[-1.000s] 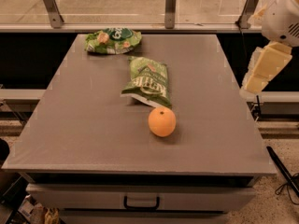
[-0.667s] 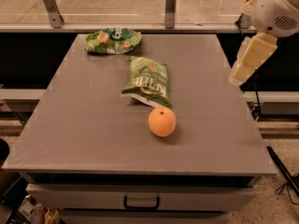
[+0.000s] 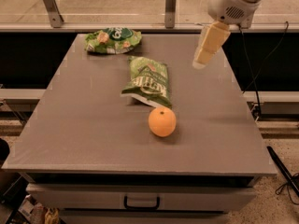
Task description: Pick green rice chip bag
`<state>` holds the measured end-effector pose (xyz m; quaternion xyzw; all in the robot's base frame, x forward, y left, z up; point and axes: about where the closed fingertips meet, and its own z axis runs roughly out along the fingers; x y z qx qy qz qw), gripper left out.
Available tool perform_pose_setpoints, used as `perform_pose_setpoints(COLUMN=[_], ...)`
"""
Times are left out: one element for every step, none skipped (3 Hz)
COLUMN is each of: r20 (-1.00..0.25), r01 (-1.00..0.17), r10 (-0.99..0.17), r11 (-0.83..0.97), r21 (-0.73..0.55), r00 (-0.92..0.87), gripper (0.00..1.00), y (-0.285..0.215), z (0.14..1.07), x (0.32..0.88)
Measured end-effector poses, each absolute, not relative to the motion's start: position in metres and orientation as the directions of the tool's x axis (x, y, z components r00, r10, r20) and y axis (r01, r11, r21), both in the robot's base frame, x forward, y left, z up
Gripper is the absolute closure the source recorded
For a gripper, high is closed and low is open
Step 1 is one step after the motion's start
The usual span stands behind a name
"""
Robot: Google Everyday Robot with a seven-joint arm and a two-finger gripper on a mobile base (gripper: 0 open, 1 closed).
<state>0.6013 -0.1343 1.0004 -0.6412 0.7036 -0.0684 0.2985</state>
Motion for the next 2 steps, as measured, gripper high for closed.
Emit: perform_pose_setpoints(r20=[-0.329, -0.329], r01=[-0.856, -0.839], r10=[-0.944, -0.943], r11=[0.145, 0.143], r21=[-0.497, -0.525], r00=[0.031, 0.045], gripper=[0.0, 0.0], y=[-0.105, -0.092], z=[0.991, 0.988], x=[0.63, 0.659])
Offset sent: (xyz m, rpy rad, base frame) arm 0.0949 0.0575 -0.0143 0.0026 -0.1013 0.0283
